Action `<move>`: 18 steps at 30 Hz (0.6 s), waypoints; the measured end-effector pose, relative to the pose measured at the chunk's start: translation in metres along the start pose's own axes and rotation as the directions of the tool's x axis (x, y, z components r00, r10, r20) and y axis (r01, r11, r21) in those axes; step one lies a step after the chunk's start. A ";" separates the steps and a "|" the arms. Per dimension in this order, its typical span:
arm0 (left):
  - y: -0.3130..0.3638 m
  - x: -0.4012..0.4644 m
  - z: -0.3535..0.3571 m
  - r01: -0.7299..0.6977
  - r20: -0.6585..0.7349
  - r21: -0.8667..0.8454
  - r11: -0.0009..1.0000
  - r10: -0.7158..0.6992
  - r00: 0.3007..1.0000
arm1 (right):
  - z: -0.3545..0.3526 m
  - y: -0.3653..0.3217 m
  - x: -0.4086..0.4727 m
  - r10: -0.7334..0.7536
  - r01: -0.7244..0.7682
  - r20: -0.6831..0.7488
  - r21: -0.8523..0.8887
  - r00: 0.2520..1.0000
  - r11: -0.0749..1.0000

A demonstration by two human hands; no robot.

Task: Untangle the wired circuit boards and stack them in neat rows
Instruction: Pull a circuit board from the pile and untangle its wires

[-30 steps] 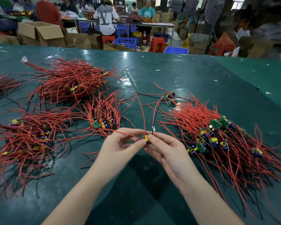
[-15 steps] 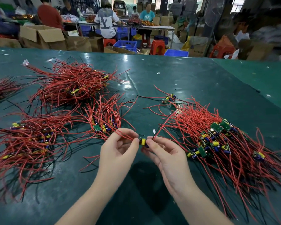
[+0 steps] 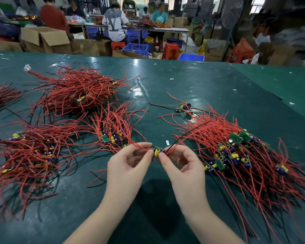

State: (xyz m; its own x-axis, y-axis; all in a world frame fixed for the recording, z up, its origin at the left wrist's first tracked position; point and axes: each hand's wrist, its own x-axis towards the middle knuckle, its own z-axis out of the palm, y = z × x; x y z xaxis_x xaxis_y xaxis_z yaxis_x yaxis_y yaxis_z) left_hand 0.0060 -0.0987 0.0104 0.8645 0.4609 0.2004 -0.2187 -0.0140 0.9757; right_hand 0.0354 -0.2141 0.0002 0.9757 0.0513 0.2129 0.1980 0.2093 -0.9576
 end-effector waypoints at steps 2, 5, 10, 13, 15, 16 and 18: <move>0.000 0.000 0.000 -0.020 -0.006 0.032 0.999 0.020 1.000 | 0.001 0.002 -0.001 -0.011 0.011 0.015 -0.016 1.000 1.000; 0.000 -0.001 -0.001 -0.048 -0.005 0.059 0.997 0.048 0.999 | 0.003 0.002 -0.002 -0.024 0.024 0.024 -0.036 0.999 0.999; -0.001 0.000 -0.002 -0.129 0.032 0.128 0.983 0.126 0.991 | 0.002 -0.003 0.000 -0.015 0.016 0.061 -0.018 0.998 1.000; -0.002 0.002 -0.003 -0.133 0.054 0.143 0.981 0.126 0.991 | 0.000 -0.002 0.001 0.065 -0.067 0.057 0.037 0.996 0.997; -0.003 0.004 -0.004 -0.080 0.068 0.097 0.992 0.074 0.995 | 0.000 -0.001 0.002 0.144 -0.151 0.082 0.076 0.986 0.986; -0.003 0.004 -0.004 -0.035 0.080 0.046 0.998 0.031 0.996 | -0.001 -0.001 0.003 0.171 -0.181 0.110 0.088 0.979 0.980; -0.003 0.006 -0.005 0.083 0.107 -0.104 0.991 -0.072 0.992 | -0.002 -0.002 0.004 0.200 -0.220 0.166 0.111 0.966 0.969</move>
State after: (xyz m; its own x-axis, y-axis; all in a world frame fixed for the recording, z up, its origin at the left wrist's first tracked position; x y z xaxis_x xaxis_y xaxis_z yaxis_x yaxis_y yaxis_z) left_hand 0.0095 -0.0911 0.0085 0.9216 0.3628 0.1380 -0.1918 0.1167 0.9745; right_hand 0.0390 -0.2167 0.0027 0.9662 0.2537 0.0465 -0.0329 0.3000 -0.9534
